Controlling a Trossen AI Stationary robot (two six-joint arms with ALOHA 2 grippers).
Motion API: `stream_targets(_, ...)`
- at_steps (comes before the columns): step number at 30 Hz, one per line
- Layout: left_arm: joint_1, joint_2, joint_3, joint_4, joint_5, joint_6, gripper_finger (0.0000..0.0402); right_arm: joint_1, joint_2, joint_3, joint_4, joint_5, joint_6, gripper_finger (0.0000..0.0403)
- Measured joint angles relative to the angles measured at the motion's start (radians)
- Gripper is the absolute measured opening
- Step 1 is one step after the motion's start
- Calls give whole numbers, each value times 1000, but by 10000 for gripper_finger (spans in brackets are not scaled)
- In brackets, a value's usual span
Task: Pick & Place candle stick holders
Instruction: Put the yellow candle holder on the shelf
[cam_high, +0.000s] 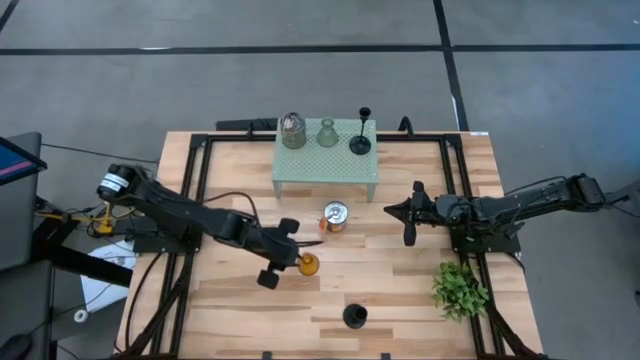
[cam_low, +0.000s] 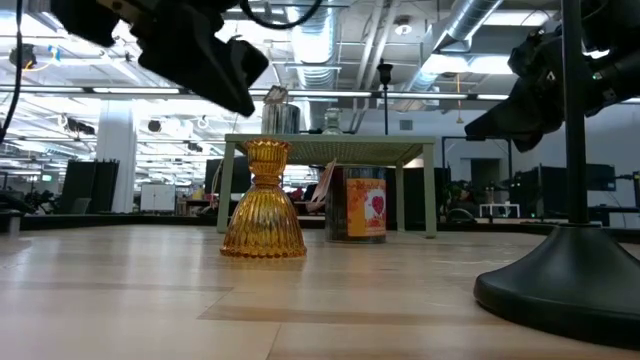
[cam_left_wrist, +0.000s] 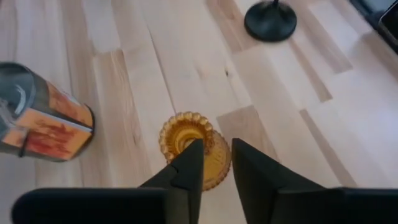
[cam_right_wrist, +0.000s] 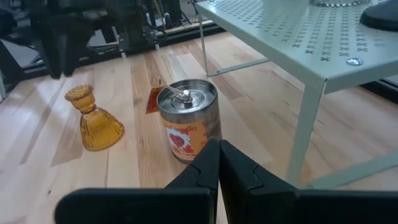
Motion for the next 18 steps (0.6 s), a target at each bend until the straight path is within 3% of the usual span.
stream_targets(9,0,10,0,19,1,15,129,0,0,0,-1,0,12,0)
stream_targets(18,0,91,1,68,11,16,133,0,0,0,-5,0,12,0)
